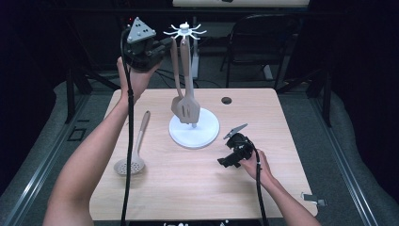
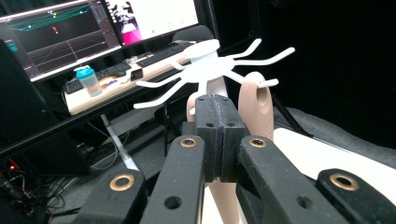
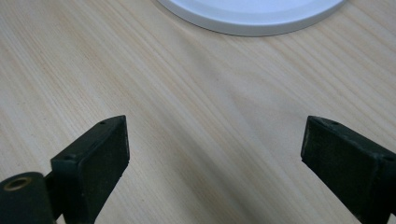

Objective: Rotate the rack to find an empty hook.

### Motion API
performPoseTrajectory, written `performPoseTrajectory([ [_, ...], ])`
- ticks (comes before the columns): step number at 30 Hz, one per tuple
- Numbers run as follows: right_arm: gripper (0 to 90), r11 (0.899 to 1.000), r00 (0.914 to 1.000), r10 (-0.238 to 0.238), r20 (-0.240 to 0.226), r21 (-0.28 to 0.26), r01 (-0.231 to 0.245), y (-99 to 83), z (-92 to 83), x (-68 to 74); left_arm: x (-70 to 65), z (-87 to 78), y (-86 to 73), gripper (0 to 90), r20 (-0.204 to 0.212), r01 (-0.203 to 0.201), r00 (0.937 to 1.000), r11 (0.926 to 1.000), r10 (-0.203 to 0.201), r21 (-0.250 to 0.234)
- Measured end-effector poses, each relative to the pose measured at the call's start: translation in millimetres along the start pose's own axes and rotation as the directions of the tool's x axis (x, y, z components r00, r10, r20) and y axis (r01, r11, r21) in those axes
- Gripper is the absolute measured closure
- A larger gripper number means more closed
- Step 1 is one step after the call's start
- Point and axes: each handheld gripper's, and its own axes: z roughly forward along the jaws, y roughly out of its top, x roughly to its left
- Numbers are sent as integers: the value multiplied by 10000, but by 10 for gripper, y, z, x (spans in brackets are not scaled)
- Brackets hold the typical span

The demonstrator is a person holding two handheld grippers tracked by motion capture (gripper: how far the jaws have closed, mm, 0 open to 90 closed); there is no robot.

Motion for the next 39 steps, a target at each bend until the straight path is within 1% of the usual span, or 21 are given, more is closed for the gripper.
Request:
performPoseTrajectory([
  [6, 74, 10000, 10000, 4, -8, 54, -3, 4, 1, 7, 37, 20, 0, 899, -111, 32, 9999, 10000, -31, 91],
  [12, 74, 10000, 10000, -34, -14, 74, 35, 4, 2, 3, 102, 31, -22, 899, -334, 191, 9993, 9998, -187, 113],
  [13, 74, 10000, 9999, 23, -105, 11, -23, 2, 9, 5, 116, 37, -27, 899, -359, 245, 9991, 9996, -240, 121],
  [20, 74, 10000, 9999, 56, -126, 43, -55, 1, 19, 5, 189, 80, -28, 899, -470, 418, 9980, 9990, -411, 126],
  [22, 74, 10000, 9999, 43, -126, 52, -42, 1, 21, 4, 202, 95, -26, 899, -518, 439, 9977, 9990, -432, 124],
  [23, 74, 9999, 10000, -40, -44, 151, 41, 4, 13, 1, 208, 105, -26, 899, -524, 471, 9976, 9988, -464, 125],
  [24, 74, 10000, 10000, 22, -37, -48, -23, -3, 27, 6, 217, 113, -26, 899, -536, 486, 9974, 9987, -478, 143],
  [25, 74, 9999, 9999, -110, -22, 101, 110, 3, 17, -2, 222, 126, -28, 899, -559, 541, 9970, 9985, -535, 98],
  [27, 74, 10000, 10000, -16, -79, 2, 16, 1, 24, 8, 238, 147, -28, 899, -587, 574, 9967, 9983, -566, 117],
  [28, 74, 9998, 9999, 113, -73, -147, -114, -7, 36, 15, 248, 160, -27, 899, -583, 571, 9967, 9983, -562, 148],
  [31, 74, 9999, 10000, 73, -49, -85, -74, -7, 33, 11, 272, 184, -25, 899, -612, 583, 9965, 9982, -572, 164],
  [33, 74, 10000, 10000, -3, -96, 97, 4, 2, 23, 11, 294, 195, -26, 899, -584, 687, 9960, 9975, -677, 153],
  [34, 74, 9997, 9999, -115, -39, 222, 116, 4, 19, 5, 301, 197, -30, 899, -576, 768, 9954, 9970, -760, 115],
  [35, 74, 9999, 10000, -44, -31, 123, 44, 0, 29, 14, 305, 190, -34, 899, -553, 802, 9953, 9967, -795, 113],
  [39, 75, 9999, 10000, -72, -32, 147, 72, 2, 29, 16, 287, 126, -66, 899, -488, 730, 9962, 9973, -728, 24],
])
